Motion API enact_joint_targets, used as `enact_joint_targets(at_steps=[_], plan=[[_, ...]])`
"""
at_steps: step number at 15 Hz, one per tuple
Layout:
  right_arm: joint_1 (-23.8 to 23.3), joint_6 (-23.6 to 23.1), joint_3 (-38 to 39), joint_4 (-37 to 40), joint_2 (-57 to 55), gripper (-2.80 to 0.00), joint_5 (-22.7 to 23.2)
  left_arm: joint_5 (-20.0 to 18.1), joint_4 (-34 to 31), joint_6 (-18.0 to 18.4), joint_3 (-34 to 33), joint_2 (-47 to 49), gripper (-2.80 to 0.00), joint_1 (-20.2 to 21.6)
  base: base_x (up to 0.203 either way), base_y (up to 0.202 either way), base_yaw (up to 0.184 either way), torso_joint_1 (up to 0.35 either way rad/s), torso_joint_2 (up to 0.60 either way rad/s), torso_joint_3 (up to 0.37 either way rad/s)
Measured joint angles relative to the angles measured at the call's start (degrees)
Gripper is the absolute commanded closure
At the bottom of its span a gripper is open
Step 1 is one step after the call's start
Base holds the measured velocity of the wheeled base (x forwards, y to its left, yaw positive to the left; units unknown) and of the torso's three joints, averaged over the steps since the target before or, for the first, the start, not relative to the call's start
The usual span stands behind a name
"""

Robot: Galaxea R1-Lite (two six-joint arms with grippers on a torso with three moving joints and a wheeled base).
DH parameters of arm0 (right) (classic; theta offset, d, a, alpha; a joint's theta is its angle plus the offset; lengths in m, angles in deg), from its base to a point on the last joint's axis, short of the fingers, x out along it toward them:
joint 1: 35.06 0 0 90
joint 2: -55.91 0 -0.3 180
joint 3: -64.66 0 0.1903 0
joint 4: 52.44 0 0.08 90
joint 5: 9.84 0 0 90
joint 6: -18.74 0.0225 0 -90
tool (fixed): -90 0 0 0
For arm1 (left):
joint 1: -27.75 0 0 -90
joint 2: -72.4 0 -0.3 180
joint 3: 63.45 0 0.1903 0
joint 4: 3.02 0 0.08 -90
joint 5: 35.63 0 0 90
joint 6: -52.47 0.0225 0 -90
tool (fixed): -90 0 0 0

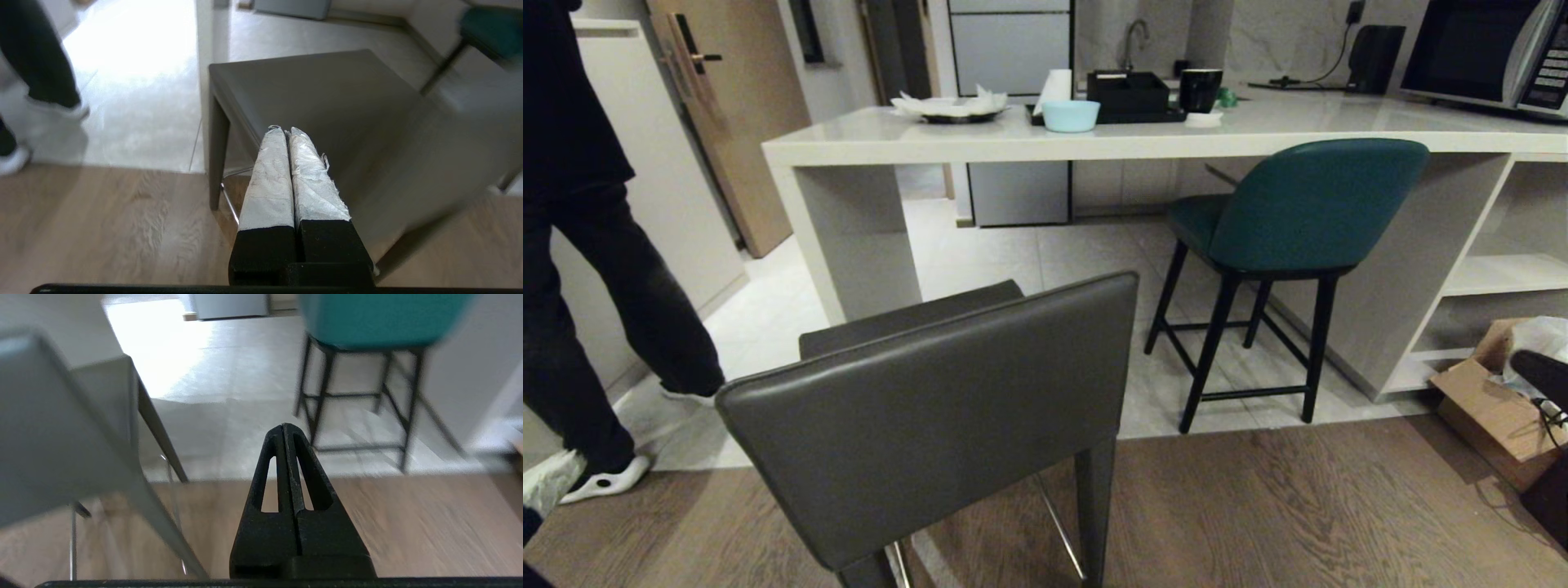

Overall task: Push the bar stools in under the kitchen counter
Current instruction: Push the gray chair back under the dining table

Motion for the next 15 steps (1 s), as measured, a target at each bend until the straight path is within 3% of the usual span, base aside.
enact_joint_targets(at_steps=[2, 4, 6, 8, 15], plan=[[3.4, 0.0, -4.9, -9.6, -13.7, 0.0, 0.0, 3.6, 5.1, -2.9, 0.9, 8.2, 0.0, -3.7, 0.0, 0.0, 0.0, 0.0, 0.0, 0.0], [7.1, 0.0, -11.0, -17.4, -26.0, 0.0, -0.2, 9.8, 7.7, -6.9, 1.4, 14.8, 0.0, -10.0, 0.0, 0.0, 0.0, 0.0, 0.0, 0.0], [10.5, 0.2, -18.7, -23.3, -36.6, 0.0, -1.0, 17.2, 12.9, -10.9, 1.5, 21.6, 0.0, -15.5, 0.0, 0.0, 0.0, 0.0, 0.0, 0.0], [13.6, 1.0, -25.8, -26.3, -44.8, 0.0, -1.5, 22.4, 19.8, -12.5, 1.1, 26.6, 0.0, -18.5, 0.0, 0.0, 0.0, 0.0, 0.0, 0.0], [17.9, 1.9, -46.8, -25.1, -65.1, 0.0, -1.4, 23.1, 21.4, -12.8, 1.1, 31.8, 0.0, -20.1, 0.0, 0.0, 0.0, 0.0, 0.0, 0.0]])
